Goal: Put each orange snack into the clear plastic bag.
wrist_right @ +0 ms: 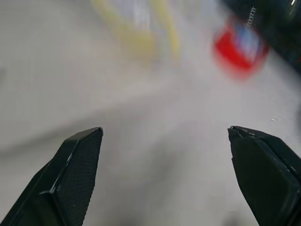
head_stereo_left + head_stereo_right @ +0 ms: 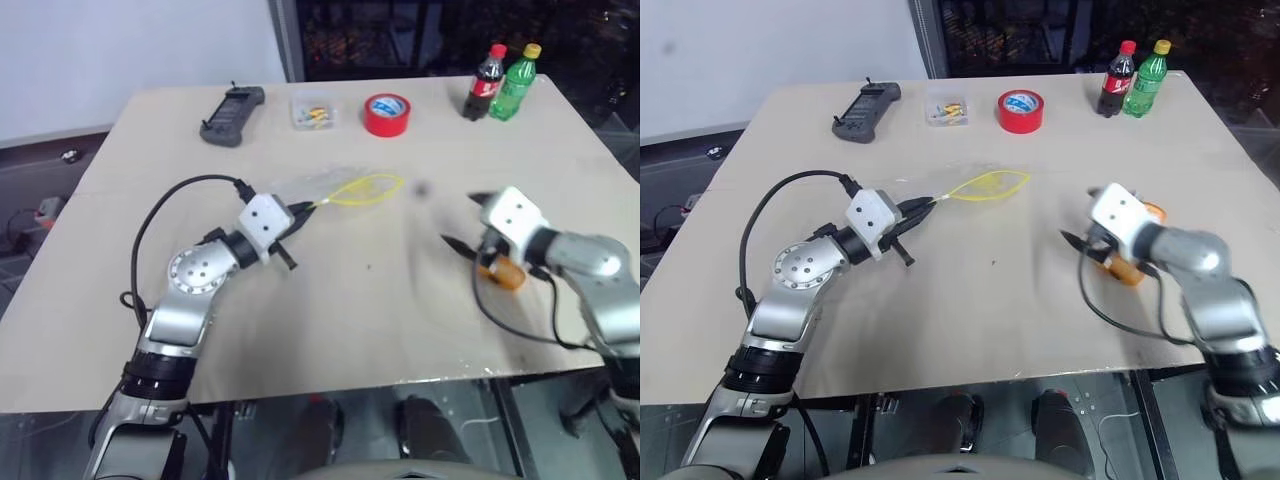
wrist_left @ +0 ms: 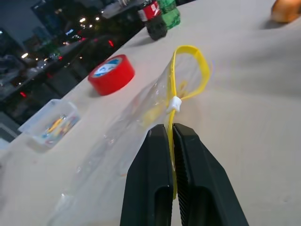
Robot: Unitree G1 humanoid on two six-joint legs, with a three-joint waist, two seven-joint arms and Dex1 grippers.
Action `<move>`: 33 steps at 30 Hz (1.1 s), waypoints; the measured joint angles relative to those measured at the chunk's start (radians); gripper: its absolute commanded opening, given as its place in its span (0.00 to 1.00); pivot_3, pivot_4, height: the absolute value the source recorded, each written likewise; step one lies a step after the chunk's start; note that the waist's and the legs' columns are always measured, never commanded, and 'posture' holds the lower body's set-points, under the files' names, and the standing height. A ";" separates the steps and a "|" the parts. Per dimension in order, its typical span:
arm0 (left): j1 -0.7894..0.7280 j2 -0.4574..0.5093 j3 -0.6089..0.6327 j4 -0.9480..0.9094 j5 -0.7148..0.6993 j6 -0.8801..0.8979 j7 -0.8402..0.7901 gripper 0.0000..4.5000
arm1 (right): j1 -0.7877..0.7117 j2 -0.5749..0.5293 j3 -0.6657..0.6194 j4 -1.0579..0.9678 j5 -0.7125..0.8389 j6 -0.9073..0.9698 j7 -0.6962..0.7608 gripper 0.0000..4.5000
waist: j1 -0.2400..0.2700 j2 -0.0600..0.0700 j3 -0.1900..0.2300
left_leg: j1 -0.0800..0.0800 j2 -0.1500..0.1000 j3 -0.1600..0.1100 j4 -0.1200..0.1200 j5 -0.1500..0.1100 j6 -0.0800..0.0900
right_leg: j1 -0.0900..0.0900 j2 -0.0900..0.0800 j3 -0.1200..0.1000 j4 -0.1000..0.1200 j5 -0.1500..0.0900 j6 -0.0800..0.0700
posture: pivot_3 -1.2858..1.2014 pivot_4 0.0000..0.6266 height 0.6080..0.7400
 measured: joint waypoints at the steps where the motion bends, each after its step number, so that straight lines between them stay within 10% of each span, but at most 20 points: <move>1: -0.004 -0.004 -0.004 0.003 0.000 -0.005 -0.003 0.00 | 0.049 -0.010 -0.028 -0.029 0.020 0.040 0.000 0.98 | -0.001 0.000 0.000 | 0.001 0.000 0.001 0.000 0.000 0.000 | 0.000 -0.001 0.000 0.000 0.000 0.000 | 0.52 0.24 1.00; 13: -0.030 -0.017 -0.008 0.033 0.000 -0.022 -0.025 0.00 | 0.221 0.014 -0.178 -0.067 0.134 0.192 -0.064 0.98 | 0.003 0.000 0.000 | 0.002 0.000 -0.002 0.001 0.000 0.000 | 0.004 -0.001 -0.003 0.000 0.000 0.000 | 0.52 0.24 1.00; 22: -0.032 -0.023 -0.008 0.034 0.000 -0.022 -0.035 0.00 | 0.242 0.010 -0.183 -0.007 0.156 0.167 -0.062 0.27 | 0.002 0.000 0.000 | 0.002 -0.001 -0.002 0.001 0.000 0.000 | 0.004 -0.001 -0.003 -0.001 0.000 0.000 | 0.52 0.24 1.00; 33: -0.029 -0.029 -0.006 0.029 -0.027 -0.019 -0.043 0.00 | 0.196 0.058 -0.191 0.002 0.268 0.190 -0.055 0.27 | 0.000 0.000 0.000 | 0.003 0.000 -0.003 0.001 0.000 0.000 | 0.005 -0.002 -0.003 -0.001 0.000 0.000 | 0.52 0.24 1.00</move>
